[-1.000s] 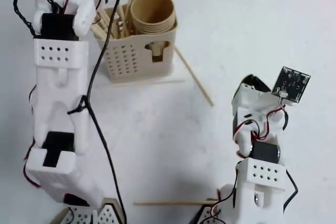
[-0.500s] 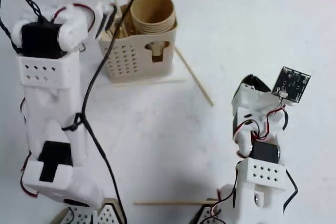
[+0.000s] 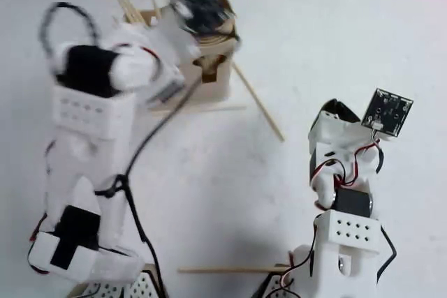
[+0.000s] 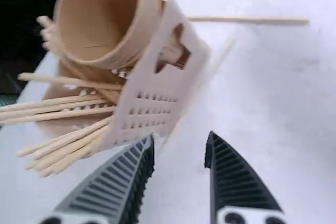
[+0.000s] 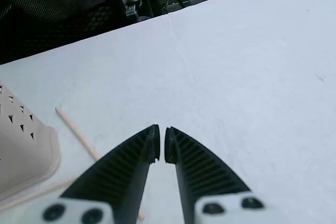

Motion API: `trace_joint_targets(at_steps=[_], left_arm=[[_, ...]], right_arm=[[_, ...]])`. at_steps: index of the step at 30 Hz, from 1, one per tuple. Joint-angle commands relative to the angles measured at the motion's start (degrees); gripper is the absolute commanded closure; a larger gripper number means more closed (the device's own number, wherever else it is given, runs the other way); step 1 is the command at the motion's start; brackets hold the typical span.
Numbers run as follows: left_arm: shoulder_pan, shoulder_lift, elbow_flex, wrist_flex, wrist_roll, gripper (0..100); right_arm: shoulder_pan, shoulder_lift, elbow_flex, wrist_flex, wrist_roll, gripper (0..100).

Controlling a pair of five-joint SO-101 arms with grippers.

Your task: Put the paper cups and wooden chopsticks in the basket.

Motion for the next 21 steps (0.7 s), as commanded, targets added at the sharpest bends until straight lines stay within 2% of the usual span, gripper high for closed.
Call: trace_joint_targets(at_steps=[1,6,10,13,17,21], left_arm=[[7.96,-3.03,7.47,-1.85,-0.88,83],[14.20,-2.51,14.42,-7.56,-2.90,83],[17.27,-2.51,23.65,-14.42,-7.65,83],[17.89,-2.51,31.65,-23.30,-11.08,83],[17.63,-2.42,39.38,-35.08,-11.52,83],[17.71,-0.31,42.37,-40.44,-11.60,83]], right_arm=[[0.40,-1.10,-1.32,-1.01,-0.53,96.4],[2.42,-1.45,-1.49,-1.10,-0.62,96.4],[4.44,-1.54,-1.49,-2.33,-0.62,96.4],[6.55,-1.54,-1.49,-2.95,-0.62,96.4],[8.40,-1.36,-1.49,-4.26,-0.62,96.4],[8.31,-1.27,-1.49,-4.26,-0.62,96.4]])
